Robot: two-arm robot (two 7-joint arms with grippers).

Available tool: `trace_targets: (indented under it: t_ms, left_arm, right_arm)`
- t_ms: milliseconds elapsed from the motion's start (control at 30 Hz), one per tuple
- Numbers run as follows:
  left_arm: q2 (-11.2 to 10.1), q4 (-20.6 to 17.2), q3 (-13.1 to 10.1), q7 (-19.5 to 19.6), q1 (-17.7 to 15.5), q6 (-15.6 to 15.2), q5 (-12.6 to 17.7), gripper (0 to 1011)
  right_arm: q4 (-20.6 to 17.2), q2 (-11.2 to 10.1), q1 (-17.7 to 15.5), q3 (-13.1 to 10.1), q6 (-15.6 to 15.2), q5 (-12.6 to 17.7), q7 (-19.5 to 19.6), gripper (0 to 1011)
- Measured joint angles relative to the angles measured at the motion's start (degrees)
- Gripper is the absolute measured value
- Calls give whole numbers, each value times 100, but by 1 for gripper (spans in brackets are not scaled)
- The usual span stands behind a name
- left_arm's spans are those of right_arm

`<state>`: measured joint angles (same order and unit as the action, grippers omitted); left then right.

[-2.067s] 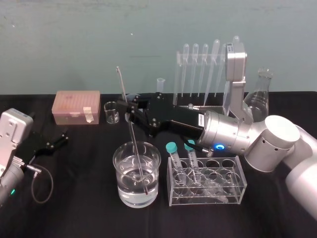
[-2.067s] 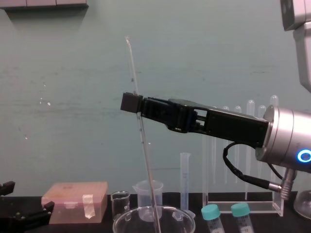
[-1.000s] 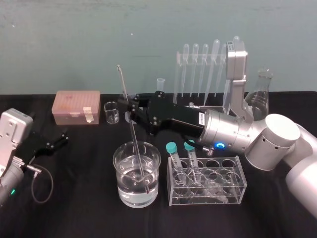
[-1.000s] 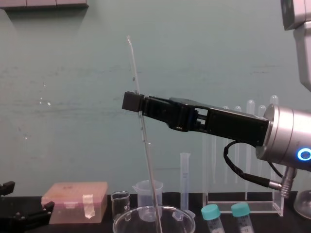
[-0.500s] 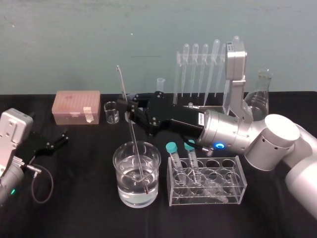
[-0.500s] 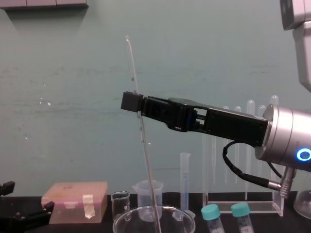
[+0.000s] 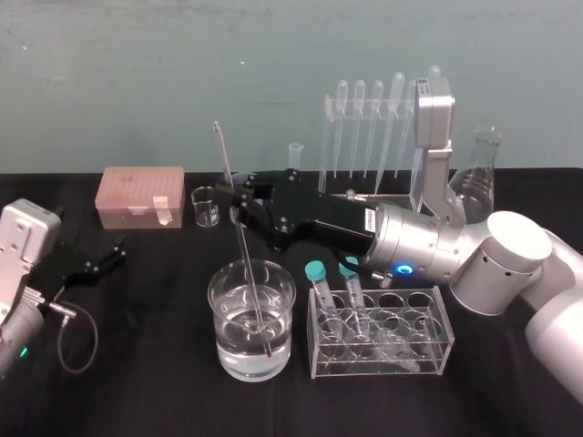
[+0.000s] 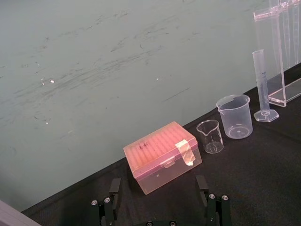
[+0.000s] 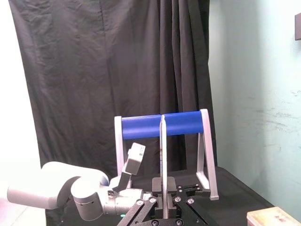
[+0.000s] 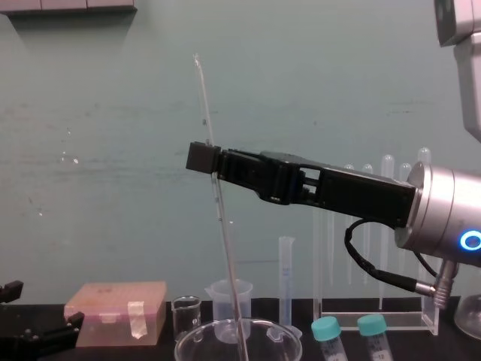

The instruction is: Hold the thermometer with one hand and immerse one end into the beaker, then reinsert it into the test tube rack.

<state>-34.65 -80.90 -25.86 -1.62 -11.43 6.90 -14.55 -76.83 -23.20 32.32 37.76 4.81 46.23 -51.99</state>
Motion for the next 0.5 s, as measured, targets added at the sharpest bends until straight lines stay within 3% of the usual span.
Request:
trace_targets:
  t_ms: [333,500]
  left_arm:
    - [0,0,0,0,0,0,0,1008]
    - [0,0,0,0,0,0,0,1008]
  right_arm:
    - [-111,-33,46,-62,3,26,7,51]
    - [-333,-77,198,-181,-138,227,-19,51]
